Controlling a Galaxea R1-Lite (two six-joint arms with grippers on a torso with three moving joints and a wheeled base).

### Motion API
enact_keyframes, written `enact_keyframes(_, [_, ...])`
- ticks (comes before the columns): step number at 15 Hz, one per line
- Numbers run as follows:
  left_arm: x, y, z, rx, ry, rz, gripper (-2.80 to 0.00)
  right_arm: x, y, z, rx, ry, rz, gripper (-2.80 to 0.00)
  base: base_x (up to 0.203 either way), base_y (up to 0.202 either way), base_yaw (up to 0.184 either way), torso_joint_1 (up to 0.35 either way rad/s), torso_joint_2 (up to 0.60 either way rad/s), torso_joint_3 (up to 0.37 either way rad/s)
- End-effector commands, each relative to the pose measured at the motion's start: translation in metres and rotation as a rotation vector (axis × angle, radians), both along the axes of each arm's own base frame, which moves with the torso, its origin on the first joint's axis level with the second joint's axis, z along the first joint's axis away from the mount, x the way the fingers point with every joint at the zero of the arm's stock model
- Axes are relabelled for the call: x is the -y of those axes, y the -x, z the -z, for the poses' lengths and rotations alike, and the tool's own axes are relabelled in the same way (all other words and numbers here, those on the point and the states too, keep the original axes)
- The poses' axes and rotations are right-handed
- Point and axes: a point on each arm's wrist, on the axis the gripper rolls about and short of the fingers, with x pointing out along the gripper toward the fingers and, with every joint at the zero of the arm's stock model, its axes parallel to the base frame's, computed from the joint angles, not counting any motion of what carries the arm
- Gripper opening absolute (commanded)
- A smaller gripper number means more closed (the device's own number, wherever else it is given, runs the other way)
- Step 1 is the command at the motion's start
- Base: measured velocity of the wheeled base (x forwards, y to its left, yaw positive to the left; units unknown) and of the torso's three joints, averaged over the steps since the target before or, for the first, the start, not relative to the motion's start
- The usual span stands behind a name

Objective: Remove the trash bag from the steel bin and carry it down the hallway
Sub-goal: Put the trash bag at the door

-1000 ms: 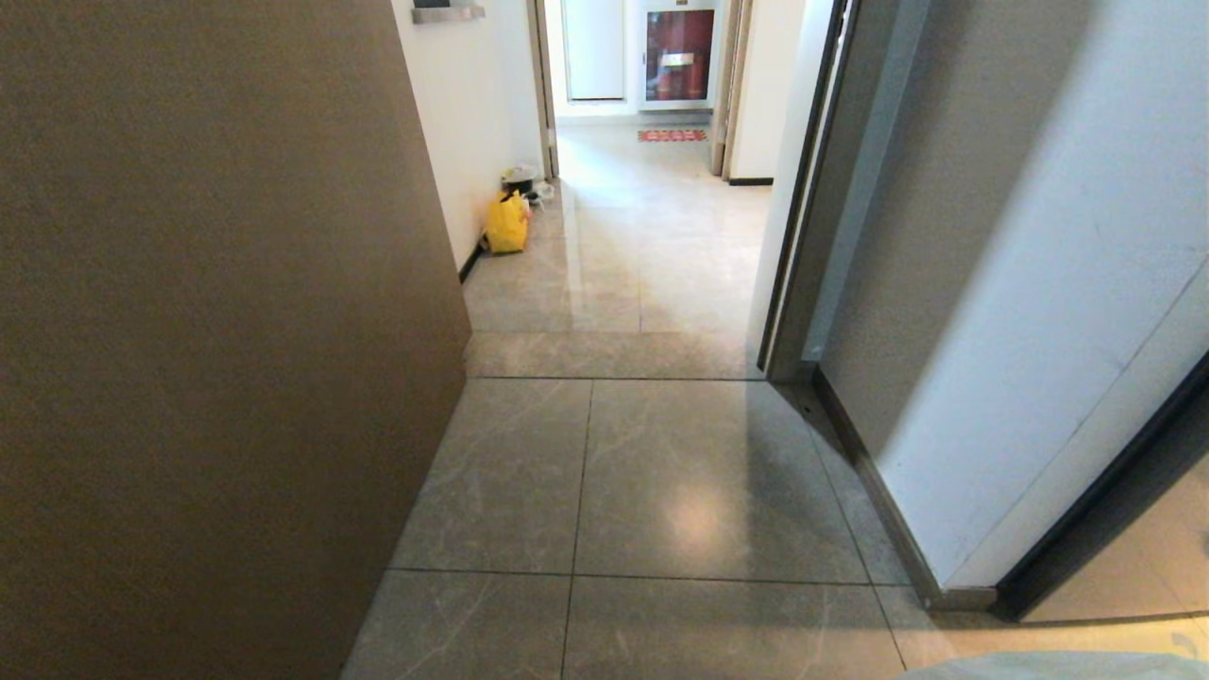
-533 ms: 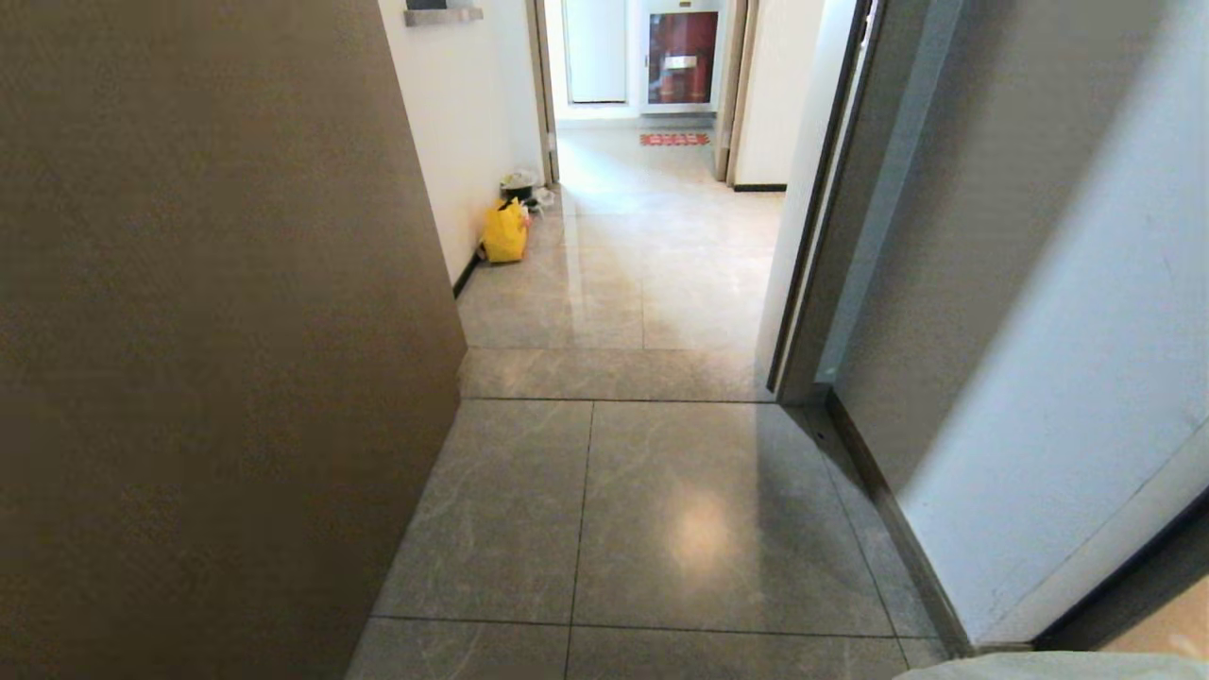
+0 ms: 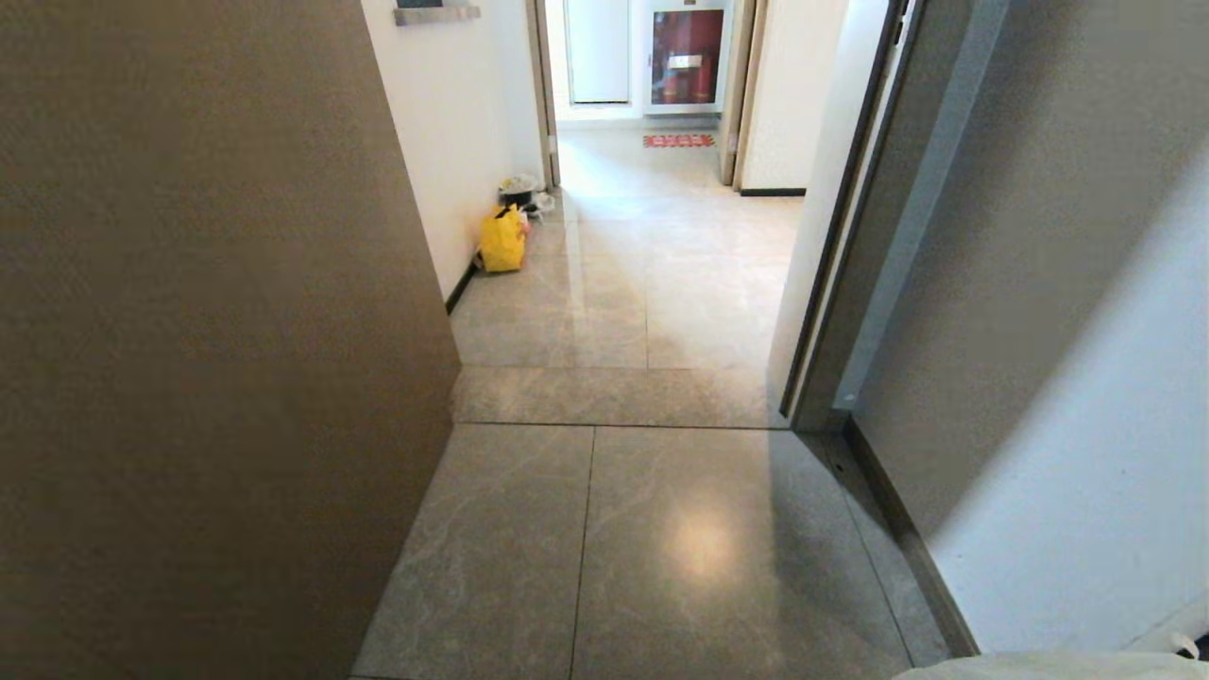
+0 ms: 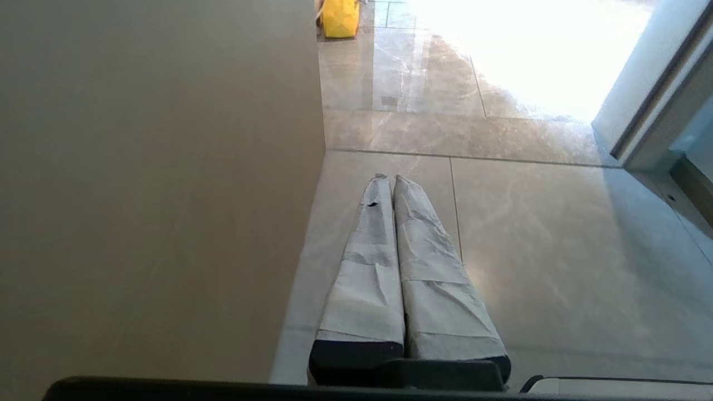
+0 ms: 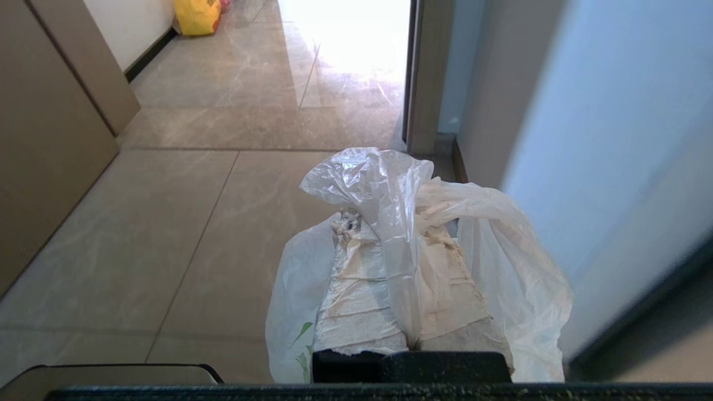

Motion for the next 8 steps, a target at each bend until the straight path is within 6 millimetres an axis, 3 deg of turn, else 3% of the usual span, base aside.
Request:
enact_keyframes(1, [0.0000, 0.0000, 0.0001, -0.001, 0.002, -0.001, -2.80, 0.0000, 0.0000, 0.0002, -0.001, -0.002, 0.000, -2.80, 0.197, 0.000, 0.001, 0.002, 0.00, 0.003])
enact_keyframes(8, [0.0000, 0.0000, 0.0000, 0.000, 0.001, -0.001, -2.80, 0.0000, 0.0000, 0.0000, 0.001, -0.002, 0.000, -2.80, 0.192, 0.000, 0.001, 0.000, 0.00, 0.002])
